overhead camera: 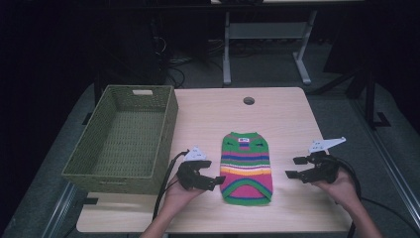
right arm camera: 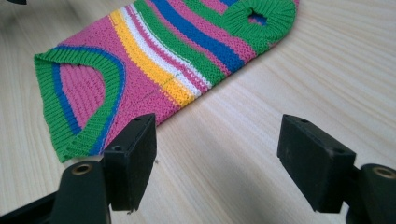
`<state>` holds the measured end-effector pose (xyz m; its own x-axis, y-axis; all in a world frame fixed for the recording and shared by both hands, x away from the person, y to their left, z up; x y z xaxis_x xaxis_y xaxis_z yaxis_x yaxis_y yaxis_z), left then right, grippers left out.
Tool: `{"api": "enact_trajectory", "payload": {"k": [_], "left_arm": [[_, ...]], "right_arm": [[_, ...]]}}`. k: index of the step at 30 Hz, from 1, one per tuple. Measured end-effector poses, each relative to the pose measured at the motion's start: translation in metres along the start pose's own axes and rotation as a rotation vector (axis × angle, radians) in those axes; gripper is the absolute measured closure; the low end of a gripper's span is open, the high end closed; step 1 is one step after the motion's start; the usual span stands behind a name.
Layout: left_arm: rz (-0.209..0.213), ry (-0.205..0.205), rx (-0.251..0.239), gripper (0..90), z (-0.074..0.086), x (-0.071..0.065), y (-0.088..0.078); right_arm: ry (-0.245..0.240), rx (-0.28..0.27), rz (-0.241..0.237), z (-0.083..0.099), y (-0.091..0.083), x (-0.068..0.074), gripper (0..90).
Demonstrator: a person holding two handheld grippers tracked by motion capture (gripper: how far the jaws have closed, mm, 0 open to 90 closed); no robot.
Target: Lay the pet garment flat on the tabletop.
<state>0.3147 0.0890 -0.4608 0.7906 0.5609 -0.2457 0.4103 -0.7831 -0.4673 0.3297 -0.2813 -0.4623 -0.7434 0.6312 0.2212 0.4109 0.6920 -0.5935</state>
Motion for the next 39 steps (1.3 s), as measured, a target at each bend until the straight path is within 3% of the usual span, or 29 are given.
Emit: {"api": "enact_trajectory", "payload": {"k": [8,16,27,39], "left_arm": [[-0.009,0.003,0.023,18.3,0.009,-0.002,-0.006],[-0.016,0.008,0.000,18.5,0.017,-0.006,-0.014],[-0.012,0.024,-0.005,18.7,0.020,-0.017,-0.020],[-0.009,0.027,-0.008,18.7,0.026,-0.024,-0.030]], "right_arm": [[0.012,-0.002,0.019,0.012,-0.005,0.001,27.4],[-0.011,-0.023,0.038,0.024,-0.013,0.006,27.4],[0.032,-0.041,0.053,0.043,-0.021,0.008,27.4],[0.037,-0.086,0.076,0.054,-0.028,0.018,27.4]]}}
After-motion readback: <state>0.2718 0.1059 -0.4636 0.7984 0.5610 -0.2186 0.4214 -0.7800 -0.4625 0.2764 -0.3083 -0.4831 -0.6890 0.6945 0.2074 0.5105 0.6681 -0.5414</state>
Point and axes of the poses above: each handheld gripper's, and its own axes: y roughly forward along the jaws, z roughly out of its underside, x roughly to its left, the point moved 3 cm from there along y, roughly forward along the jaws, and after that the axes turned 8 degrees about -x, right-handed, at the moved point
